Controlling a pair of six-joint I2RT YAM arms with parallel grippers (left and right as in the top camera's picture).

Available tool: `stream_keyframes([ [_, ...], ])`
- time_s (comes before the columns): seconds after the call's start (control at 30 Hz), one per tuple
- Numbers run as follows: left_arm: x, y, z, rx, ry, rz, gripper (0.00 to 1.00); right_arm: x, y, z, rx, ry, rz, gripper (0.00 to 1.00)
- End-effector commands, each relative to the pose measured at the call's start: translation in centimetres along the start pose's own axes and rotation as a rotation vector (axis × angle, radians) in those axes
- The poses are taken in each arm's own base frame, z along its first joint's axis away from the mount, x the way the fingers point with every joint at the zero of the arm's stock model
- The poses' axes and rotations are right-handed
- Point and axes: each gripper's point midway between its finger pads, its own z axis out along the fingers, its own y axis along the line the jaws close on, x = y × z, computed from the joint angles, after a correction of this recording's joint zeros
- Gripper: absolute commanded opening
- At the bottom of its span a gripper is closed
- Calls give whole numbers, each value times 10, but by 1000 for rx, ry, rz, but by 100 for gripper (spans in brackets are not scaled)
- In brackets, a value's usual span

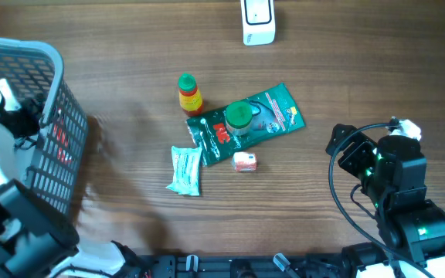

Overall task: Scan the item barcode
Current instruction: 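Reach the left gripper into the basket and grasp the red stick pack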

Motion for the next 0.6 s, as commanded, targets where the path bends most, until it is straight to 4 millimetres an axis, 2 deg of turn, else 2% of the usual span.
stream_keyframes([
  [0.0, 19, 9, 32, -80, 99, 91, 94, -2, 0, 0, -1, -10, 13, 100],
  [0.17, 45, 15, 67, -98, 212, 90, 94, -3, 1, 0, -7, -16, 15, 100],
  [0.3, 58, 23, 79, -121, 268, 86, 92, -4, 2, 0, -8, -18, 15, 100],
  [0.33, 59, 30, 77, -164, 273, 91, 83, -4, 2, 0, -11, -20, 17, 100],
  [0.4, 59, 42, 75, -236, 276, 100, 56, -5, 2, 0, -12, -21, 16, 100],
  [0.43, 61, 50, 72, -281, 288, 106, 46, -5, 2, 0, -12, -21, 16, 100],
  [0.5, 64, 56, 69, -317, 303, 110, 13, -5, 2, 0, -12, -21, 16, 100],
  [0.53, 64, 58, 67, -331, 308, 112, 4, -5, 2, 0, -12, -21, 16, 100],
  [0.57, 64, 60, 64, -347, 308, 114, 4, -5, 2, 0, -12, -21, 16, 100],
])
